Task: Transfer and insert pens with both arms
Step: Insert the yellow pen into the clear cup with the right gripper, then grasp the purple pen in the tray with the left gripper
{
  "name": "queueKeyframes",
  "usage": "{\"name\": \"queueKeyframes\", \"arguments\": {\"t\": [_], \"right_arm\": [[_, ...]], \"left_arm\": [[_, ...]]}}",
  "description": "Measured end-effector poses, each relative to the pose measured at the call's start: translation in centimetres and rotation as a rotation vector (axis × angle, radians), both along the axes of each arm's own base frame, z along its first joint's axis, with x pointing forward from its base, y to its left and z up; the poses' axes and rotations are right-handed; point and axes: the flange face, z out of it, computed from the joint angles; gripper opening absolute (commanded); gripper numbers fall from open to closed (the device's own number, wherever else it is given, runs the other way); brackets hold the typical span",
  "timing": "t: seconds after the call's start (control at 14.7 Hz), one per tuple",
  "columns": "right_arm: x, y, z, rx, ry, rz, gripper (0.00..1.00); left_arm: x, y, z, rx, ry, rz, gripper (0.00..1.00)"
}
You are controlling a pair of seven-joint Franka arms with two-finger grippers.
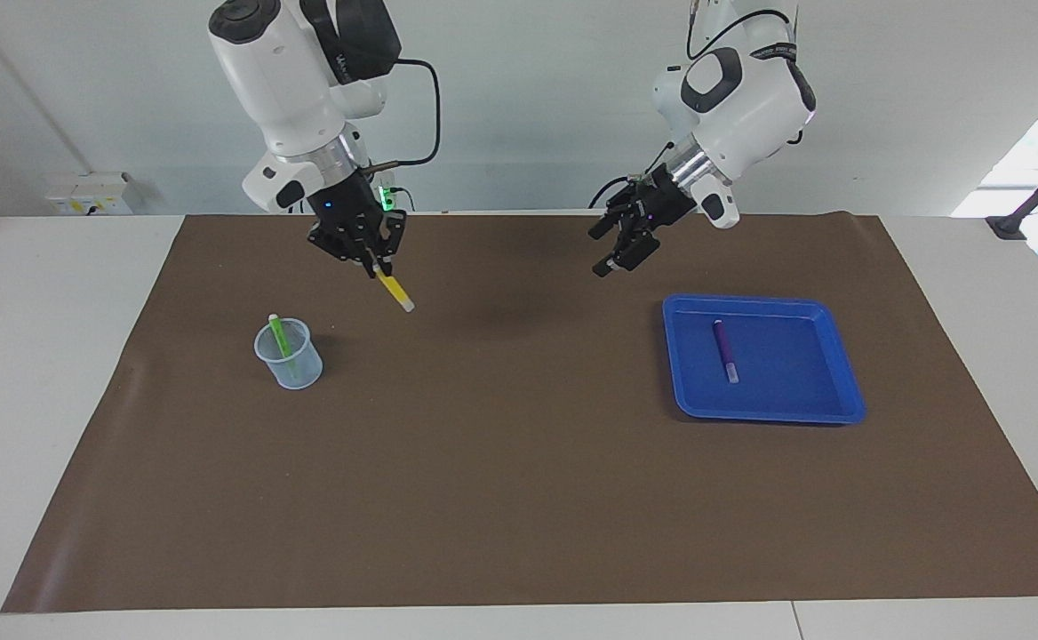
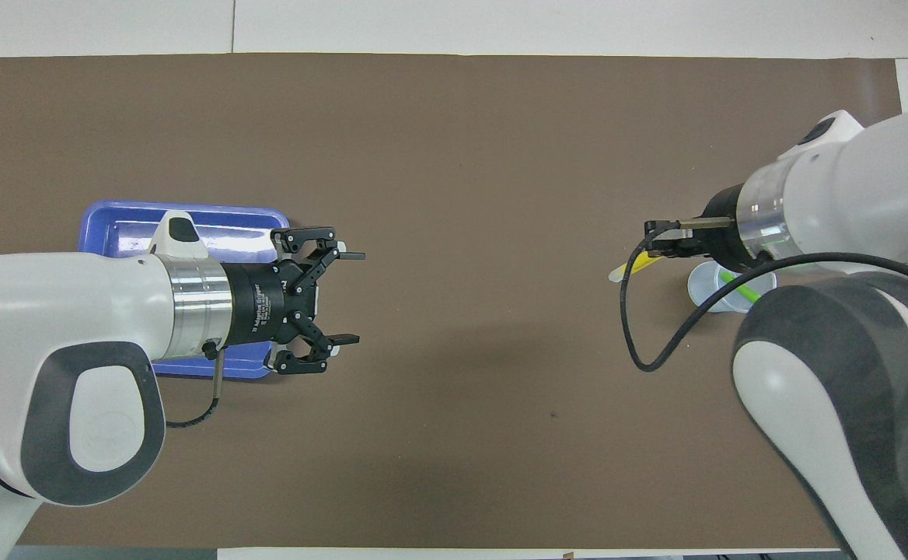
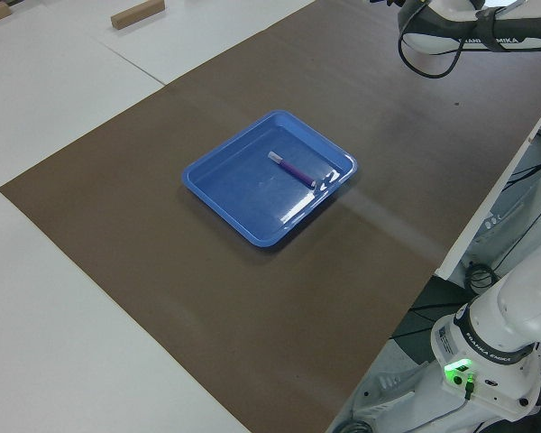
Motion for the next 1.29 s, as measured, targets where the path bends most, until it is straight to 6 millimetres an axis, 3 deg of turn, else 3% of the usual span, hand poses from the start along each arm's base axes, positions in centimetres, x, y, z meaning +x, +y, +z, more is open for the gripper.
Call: {"name": "queueKeyframes", "arguments": {"t": [0.2, 0.41, 0.82, 1.02, 1.29], "right_arm": [[-0.1, -7.2, -2.0, -0.043, -0.007, 0.078, 0.0], [-0.6, -11.4, -4.3, -0.073, -0.053, 0.138, 0.0], [-1.3, -14.3, -7.8, -0.099, -0.084, 0.173, 0.0], [-1.5, -15.6, -9.5, -0.101, -0.079, 0.163, 0.0], [-1.3, -15.6, -12.1, -0.107, -0.089, 0.158, 0.0]], "left_arm": [[1.6, 6.4, -1.3, 0.072, -0.098, -0.179, 1.0], [2.1, 11.3, -3.5, 0.211, -0.185, -0.423, 1.0], [4.4, 16.3, -9.9, 0.433, -0.312, -0.935, 1.0], [6.0, 16.8, -13.3, 0.522, -0.341, -1.092, 1.0], [7.3, 17.0, -17.0, 0.562, -0.386, -1.259, 1.0]]}}
